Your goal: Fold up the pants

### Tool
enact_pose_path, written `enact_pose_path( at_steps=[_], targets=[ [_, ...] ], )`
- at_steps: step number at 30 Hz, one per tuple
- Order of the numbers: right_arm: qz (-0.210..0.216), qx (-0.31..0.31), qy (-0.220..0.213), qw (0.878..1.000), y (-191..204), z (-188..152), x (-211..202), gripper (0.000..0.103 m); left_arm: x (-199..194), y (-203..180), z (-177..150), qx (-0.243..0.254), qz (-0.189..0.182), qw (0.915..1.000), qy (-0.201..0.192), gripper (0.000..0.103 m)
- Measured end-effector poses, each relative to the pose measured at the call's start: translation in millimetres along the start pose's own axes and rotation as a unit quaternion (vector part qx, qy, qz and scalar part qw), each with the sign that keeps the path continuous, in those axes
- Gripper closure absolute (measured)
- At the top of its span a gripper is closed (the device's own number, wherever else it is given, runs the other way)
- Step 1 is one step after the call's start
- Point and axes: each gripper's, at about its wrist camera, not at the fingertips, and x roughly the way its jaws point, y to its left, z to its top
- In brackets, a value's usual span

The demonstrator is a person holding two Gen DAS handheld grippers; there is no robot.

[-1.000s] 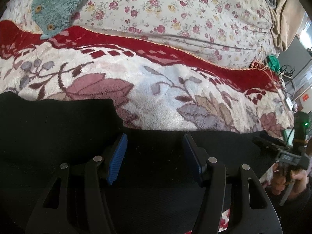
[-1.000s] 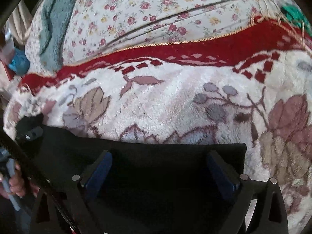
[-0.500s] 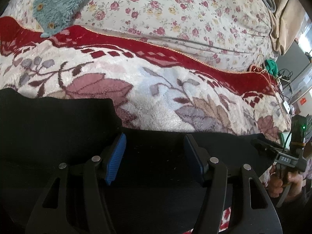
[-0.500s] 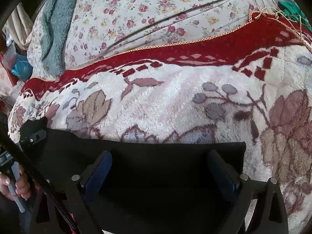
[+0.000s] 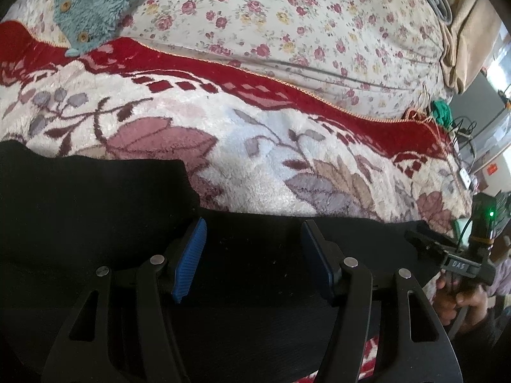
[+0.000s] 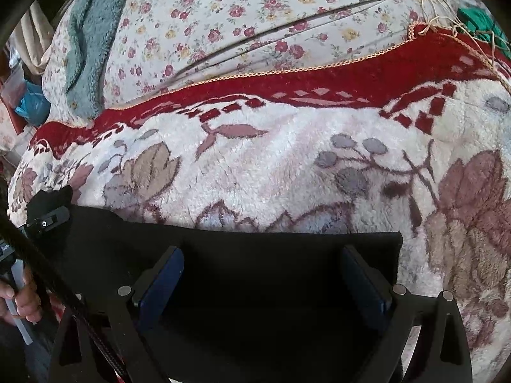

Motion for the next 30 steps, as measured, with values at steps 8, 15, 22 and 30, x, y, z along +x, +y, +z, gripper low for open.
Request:
enact_pose_path(
  at_steps=[8,15,22,30],
  targets=[
    [0.014,0.016,-0.007,1.000,-4,0,-3,0.006,-2,4,1,-0.016,-0.010,0.9998,0.000,0.042],
    [0.020,0.020,-0.009,1.000,-5,0,-4,0.006,-3,8,3,-0.034,-0.021,0.9992,0.002,0.042],
    [0.021,0.021,-0.009,1.000,-5,0,-4,0.006,-3,12,5,-0.048,-0.032,0.9983,0.010,0.042],
    [0.028,0.028,-0.012,0.999,-7,0,-6,0.006,-3,10,5,-0.053,-0.021,0.9983,0.010,0.042]
  ],
)
